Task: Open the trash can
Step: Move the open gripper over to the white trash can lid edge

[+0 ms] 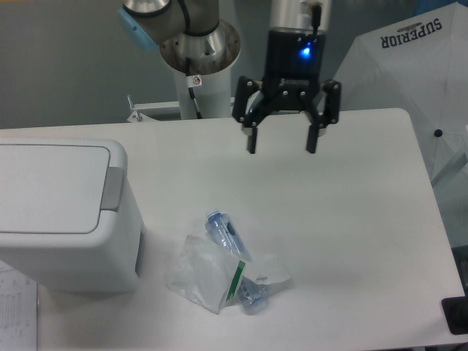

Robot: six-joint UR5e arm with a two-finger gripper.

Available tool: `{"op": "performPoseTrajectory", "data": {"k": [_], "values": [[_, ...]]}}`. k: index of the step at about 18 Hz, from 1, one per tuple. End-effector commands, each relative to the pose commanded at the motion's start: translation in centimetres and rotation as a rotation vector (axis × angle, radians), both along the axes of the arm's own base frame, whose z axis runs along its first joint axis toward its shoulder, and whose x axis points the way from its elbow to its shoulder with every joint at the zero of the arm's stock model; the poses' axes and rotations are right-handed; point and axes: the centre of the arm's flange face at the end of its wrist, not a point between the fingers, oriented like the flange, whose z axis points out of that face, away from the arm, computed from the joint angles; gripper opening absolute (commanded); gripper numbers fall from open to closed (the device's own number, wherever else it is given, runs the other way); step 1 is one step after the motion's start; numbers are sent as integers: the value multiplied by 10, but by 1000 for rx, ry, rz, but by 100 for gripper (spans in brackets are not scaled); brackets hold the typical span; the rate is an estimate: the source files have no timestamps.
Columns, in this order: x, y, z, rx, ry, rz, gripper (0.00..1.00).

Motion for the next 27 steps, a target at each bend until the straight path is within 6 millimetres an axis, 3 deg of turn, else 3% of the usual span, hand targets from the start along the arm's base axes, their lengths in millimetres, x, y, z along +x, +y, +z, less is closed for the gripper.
{"op": "performPoseTrajectory", "data": {"k": [3,6,9,17,27], "values": [[11,23,-14,-14,-27,-38,100],[26,34,-16,-17,-30,-71,100],[48,45,-35,-42,-54,-112,100],[81,65,-41,-49,-60,-181,100],[95,85,-57,-56,-63,-225,100]]}}
